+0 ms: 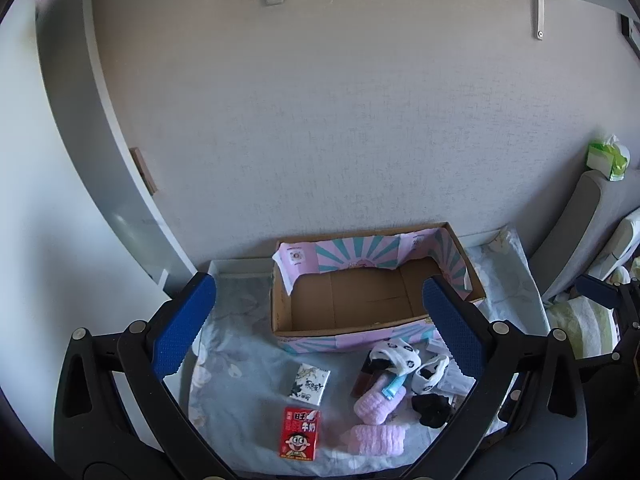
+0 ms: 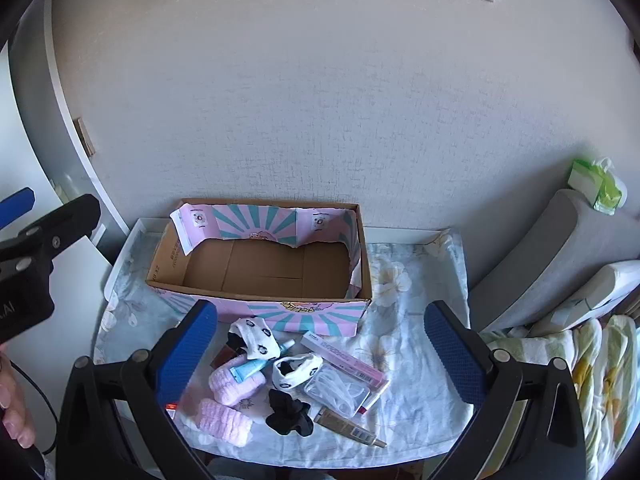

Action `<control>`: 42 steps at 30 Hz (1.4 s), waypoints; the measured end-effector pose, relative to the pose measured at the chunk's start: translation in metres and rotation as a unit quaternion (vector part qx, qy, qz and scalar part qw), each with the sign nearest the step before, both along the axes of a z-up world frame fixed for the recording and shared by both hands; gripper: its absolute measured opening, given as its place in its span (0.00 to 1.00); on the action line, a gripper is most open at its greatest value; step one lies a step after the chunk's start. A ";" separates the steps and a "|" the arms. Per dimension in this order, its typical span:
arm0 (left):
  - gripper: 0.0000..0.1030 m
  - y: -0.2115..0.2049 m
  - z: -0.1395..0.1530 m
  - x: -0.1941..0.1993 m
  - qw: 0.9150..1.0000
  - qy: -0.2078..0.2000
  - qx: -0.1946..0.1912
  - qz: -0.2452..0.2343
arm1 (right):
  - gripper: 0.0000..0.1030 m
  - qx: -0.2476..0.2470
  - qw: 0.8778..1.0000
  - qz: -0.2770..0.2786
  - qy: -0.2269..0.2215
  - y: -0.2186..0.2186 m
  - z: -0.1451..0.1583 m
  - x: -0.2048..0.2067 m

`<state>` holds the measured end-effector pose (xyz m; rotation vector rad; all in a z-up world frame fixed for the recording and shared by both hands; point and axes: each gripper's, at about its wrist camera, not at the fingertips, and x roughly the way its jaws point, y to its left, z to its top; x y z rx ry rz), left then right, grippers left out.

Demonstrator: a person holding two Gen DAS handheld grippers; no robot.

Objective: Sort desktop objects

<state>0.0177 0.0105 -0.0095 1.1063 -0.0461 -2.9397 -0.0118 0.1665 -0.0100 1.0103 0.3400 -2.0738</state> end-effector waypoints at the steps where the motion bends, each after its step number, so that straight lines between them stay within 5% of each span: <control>1: 1.00 -0.001 0.000 0.001 1.000 -0.001 0.002 0.000 | 1.00 0.003 1.000 0.000 0.002 0.000 0.000 0.001; 8: 1.00 -0.009 -0.009 0.004 1.000 -0.013 0.017 0.002 | 1.00 0.015 0.999 0.021 0.020 -0.002 -0.006 0.006; 13: 1.00 -0.030 -0.010 0.005 0.997 -0.004 0.076 -0.016 | 1.00 0.008 0.999 0.039 -0.009 -0.002 -0.015 0.001; 26: 1.00 -0.053 -0.003 0.003 0.999 0.028 0.041 0.013 | 1.00 -0.012 0.999 0.040 -0.013 0.008 -0.008 -0.016; 30: 1.00 -0.055 -0.023 -0.001 1.000 0.002 0.015 0.005 | 1.00 -0.012 0.997 0.071 -0.026 0.003 -0.023 -0.013; 37: 1.00 -0.077 -0.095 0.007 0.995 -0.087 0.054 -0.003 | 1.00 0.022 0.989 0.144 -0.021 -0.021 -0.064 0.002; 42: 1.00 -0.083 -0.141 0.020 0.991 -0.112 0.064 0.016 | 1.00 0.038 0.981 0.187 -0.021 -0.044 -0.096 0.011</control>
